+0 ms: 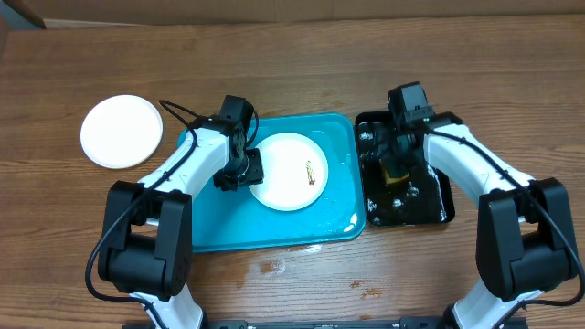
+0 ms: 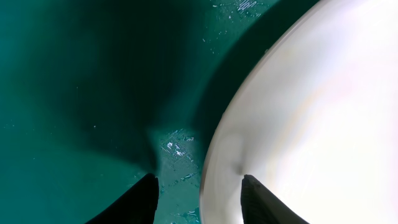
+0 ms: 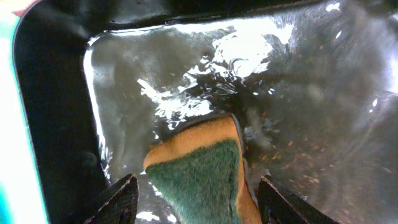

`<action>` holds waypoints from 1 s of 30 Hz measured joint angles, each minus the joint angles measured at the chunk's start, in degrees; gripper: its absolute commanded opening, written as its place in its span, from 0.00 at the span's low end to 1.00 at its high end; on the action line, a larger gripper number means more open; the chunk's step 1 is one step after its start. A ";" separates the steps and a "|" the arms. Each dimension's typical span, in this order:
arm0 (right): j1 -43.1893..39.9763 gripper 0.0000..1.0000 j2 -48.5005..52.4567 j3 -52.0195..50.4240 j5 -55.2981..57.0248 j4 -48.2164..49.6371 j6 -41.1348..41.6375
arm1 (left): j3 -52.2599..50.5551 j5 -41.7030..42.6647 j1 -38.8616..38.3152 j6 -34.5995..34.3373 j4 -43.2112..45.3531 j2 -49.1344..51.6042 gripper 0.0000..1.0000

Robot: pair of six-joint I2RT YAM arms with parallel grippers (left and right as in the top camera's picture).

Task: Clean dirty plates on tray and stack at the side
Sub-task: 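Dip and rub the sponge in the black tray's water with right gripper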

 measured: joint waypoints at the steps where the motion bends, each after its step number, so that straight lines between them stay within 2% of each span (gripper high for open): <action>1: 0.00 0.60 0.00 0.28 -0.11 -0.85 -0.07 | 0.00 0.00 0.00 0.00 0.00 0.00 0.45; 4: 0.00 0.59 0.02 0.04 -0.33 -3.15 -0.02 | 0.00 0.00 0.00 0.00 0.02 0.00 0.46; 8: 0.00 0.56 0.04 -3.02 -0.37 0.66 0.00 | 0.00 0.00 0.00 0.00 0.00 0.00 0.46; 12: 0.00 0.41 0.07 -6.99 -0.20 5.97 -0.48 | 0.00 -0.02 0.00 0.00 0.02 0.00 0.45; 16: 0.00 0.18 0.04 -7.15 -0.17 6.51 -0.33 | 0.00 0.00 0.00 0.00 0.04 0.00 0.45; 17: 0.00 0.20 0.04 -7.21 -0.17 6.62 -0.35 | 0.00 0.00 0.00 0.00 0.04 0.00 0.45; 18: 0.00 0.30 0.04 -7.28 -0.22 6.73 -0.11 | 0.00 0.00 0.00 0.00 0.07 0.00 0.45; 19: 0.00 0.46 0.04 -7.30 -0.22 6.82 0.22 | 0.00 0.00 0.00 0.00 0.09 0.00 0.45; 20: 0.00 0.53 0.04 -7.30 -0.35 6.88 0.44 | 0.00 0.00 0.00 0.00 0.09 0.00 0.45; 21: 0.00 0.56 0.04 -7.28 -0.42 6.91 0.04 | 0.00 0.00 0.00 0.00 0.11 0.00 0.45; 27: 0.04 0.56 -0.09 -6.78 -0.17 3.08 -0.26 | 0.00 0.00 0.00 0.00 0.22 0.00 0.45; 30: 0.04 0.53 -0.31 -6.58 -0.11 0.02 -0.26 | 0.00 0.00 0.00 0.00 0.22 0.00 0.45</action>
